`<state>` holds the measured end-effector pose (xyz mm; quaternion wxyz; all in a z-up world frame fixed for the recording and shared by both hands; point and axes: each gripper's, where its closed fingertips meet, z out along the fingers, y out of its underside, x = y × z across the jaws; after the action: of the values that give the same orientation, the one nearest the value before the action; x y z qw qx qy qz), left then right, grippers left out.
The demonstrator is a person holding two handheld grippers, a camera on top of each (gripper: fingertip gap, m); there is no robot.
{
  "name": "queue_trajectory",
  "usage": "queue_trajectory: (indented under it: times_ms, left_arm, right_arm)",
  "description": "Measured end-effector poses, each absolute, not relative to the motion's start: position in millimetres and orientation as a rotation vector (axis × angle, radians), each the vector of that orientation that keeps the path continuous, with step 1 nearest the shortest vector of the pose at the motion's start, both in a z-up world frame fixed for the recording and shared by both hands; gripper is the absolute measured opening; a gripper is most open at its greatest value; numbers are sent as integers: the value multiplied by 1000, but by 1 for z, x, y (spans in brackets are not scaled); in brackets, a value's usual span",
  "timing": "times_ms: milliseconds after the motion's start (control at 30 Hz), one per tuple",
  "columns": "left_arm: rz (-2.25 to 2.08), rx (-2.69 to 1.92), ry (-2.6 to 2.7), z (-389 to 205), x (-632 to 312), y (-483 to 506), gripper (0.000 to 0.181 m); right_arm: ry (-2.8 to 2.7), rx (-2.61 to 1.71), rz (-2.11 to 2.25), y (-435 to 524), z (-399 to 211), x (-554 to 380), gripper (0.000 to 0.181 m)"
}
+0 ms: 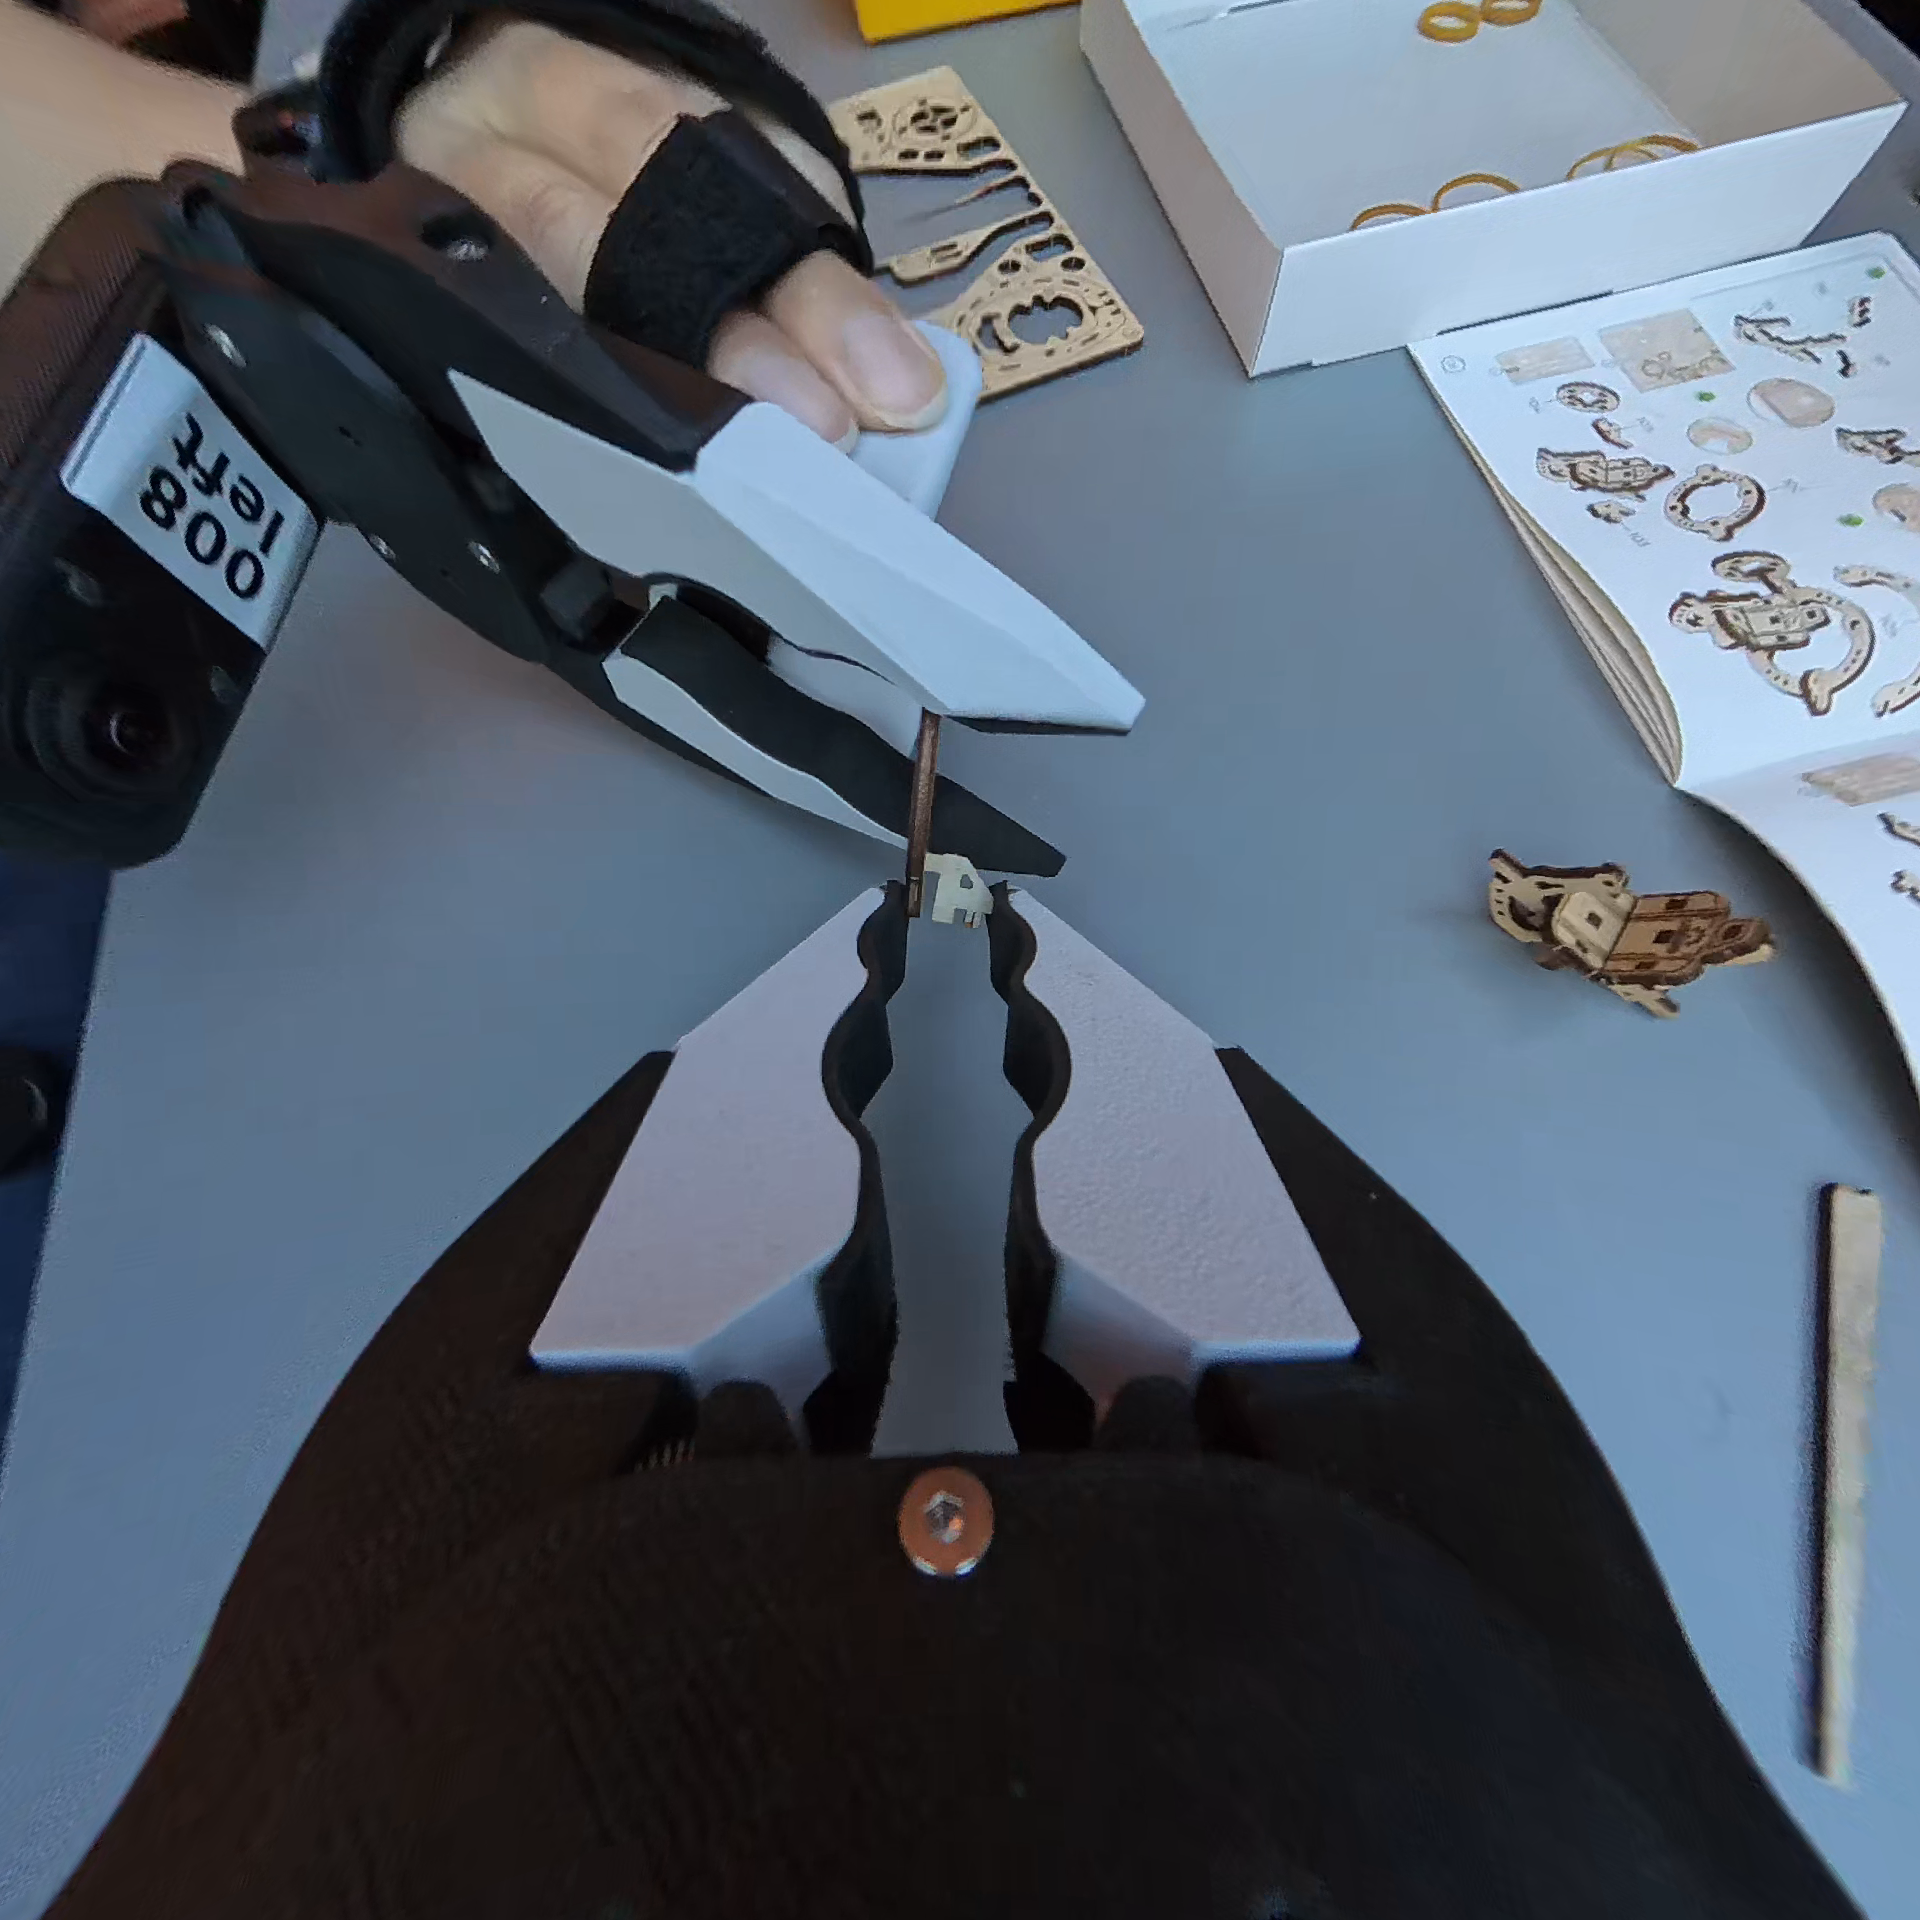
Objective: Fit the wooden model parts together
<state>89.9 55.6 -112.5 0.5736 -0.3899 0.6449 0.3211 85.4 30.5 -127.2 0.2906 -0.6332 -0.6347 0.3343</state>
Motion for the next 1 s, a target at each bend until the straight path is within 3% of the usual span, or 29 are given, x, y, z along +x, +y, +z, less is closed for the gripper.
queue_trajectory:
  times_ms: [133, 300, 1000]
  left_arm:
    - [782, -950, 1552, -123, 99, 72, 45]
    - [780, -985, 1436, -109, 100, 83, 44]
    - [845, -853, 1416, -102, 103, 63, 43]
  right_arm:
    - [-1784, -1691, 852, 46, -139, 95, 14]
    - [-1621, -1657, 1113, 52, -123, 94, 13]
    - [-1647, -1639, 999, 34, -123, 95, 14]
